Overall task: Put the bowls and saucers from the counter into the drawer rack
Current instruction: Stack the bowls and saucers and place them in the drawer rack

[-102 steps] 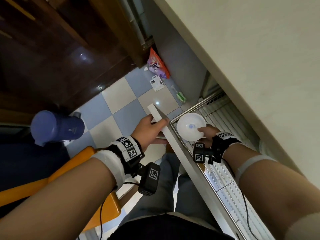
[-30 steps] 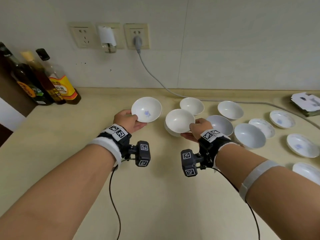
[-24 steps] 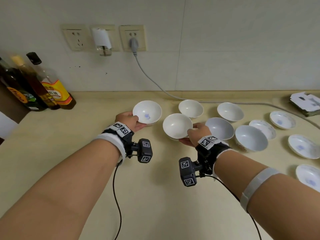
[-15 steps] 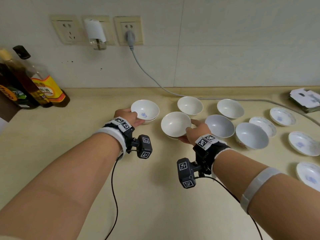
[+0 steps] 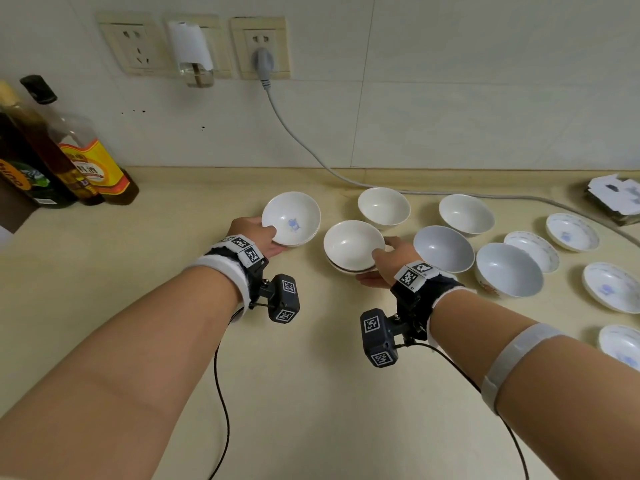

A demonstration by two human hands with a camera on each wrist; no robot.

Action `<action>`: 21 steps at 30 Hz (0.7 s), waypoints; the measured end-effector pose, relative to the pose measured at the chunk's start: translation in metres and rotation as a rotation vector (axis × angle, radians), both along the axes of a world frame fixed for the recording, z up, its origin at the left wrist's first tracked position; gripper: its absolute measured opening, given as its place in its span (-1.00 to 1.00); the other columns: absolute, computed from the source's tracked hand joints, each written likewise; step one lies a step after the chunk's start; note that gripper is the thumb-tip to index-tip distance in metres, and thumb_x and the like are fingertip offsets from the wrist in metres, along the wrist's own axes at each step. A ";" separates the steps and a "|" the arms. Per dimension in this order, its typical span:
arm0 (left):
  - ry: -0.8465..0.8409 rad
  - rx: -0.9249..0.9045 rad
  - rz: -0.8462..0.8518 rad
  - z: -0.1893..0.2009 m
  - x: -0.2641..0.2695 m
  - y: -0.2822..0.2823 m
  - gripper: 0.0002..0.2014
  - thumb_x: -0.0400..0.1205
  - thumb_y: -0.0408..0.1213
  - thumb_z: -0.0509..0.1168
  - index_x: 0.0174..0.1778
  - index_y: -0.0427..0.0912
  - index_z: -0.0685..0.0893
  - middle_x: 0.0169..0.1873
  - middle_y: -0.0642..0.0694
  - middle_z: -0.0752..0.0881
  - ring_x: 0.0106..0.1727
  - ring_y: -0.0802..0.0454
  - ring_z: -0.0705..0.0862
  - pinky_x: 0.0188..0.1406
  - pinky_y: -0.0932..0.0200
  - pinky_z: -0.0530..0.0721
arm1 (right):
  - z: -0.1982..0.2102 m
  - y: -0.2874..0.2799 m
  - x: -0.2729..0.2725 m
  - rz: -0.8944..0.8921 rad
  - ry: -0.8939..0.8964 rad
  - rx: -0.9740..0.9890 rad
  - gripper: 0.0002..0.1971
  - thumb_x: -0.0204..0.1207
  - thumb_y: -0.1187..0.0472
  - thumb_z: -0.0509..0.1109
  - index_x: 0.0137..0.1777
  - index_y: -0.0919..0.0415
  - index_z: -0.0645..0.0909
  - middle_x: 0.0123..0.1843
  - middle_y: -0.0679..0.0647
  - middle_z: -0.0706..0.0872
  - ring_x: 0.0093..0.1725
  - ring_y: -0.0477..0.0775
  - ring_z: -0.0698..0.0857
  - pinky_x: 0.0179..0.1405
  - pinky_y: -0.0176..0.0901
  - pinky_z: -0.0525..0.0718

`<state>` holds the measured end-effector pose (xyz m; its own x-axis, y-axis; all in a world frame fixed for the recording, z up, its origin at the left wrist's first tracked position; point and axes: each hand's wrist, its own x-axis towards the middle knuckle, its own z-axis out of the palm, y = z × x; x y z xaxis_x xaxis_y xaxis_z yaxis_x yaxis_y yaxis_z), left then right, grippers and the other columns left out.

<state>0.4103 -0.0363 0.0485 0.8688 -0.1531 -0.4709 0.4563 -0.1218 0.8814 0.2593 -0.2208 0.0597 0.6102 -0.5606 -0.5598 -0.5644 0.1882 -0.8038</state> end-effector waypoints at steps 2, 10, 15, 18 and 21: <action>-0.008 0.006 -0.016 0.002 -0.009 0.005 -0.65 0.49 -0.71 0.24 0.01 -0.28 0.77 -0.16 -0.20 0.75 0.01 -0.41 0.78 -0.13 -0.20 0.85 | 0.003 0.000 -0.005 0.010 0.010 0.037 -0.53 0.57 0.39 0.19 0.51 0.32 0.40 0.13 0.45 0.71 -0.12 0.50 0.84 -0.15 0.24 0.86; 0.040 0.028 -0.043 0.010 -0.053 0.026 -0.71 0.48 -0.66 0.28 -0.08 -0.23 0.78 -0.17 -0.16 0.77 -0.07 -0.37 0.81 0.01 -0.32 0.80 | 0.010 0.006 -0.036 -0.013 0.025 0.081 -0.60 0.56 0.43 0.21 0.40 0.32 0.47 0.30 0.42 0.64 -0.22 0.42 0.81 -0.56 -0.07 0.81; 0.096 0.037 -0.072 0.014 -0.099 0.033 -0.71 0.46 -0.64 0.29 -0.05 -0.26 0.78 -0.11 -0.20 0.79 -0.02 -0.39 0.81 -0.01 -0.39 0.80 | 0.032 0.004 -0.048 0.033 -0.051 -0.066 -0.48 0.52 0.38 0.22 0.52 0.28 0.45 0.26 0.37 0.67 -0.36 0.28 0.84 -0.50 -0.11 0.83; 0.117 0.038 -0.132 0.016 -0.128 0.032 -0.71 0.47 -0.60 0.34 0.11 -0.44 0.72 -0.07 -0.21 0.81 -0.05 -0.29 0.83 -0.01 -0.25 0.83 | 0.051 0.009 -0.052 0.128 -0.076 -0.133 -0.46 0.49 0.36 0.25 0.51 0.20 0.50 0.25 0.32 0.69 -0.30 0.31 0.86 -0.38 -0.06 0.84; 0.093 0.091 -0.193 0.018 -0.150 0.029 -0.70 0.65 -0.58 0.26 0.31 -0.40 0.61 0.09 -0.38 0.75 -0.10 -0.24 0.81 -0.17 0.02 0.87 | 0.063 0.022 -0.056 0.258 -0.023 -0.126 -0.51 0.52 0.38 0.25 0.47 0.20 0.52 0.13 0.35 0.74 -0.33 0.25 0.85 -0.39 -0.10 0.81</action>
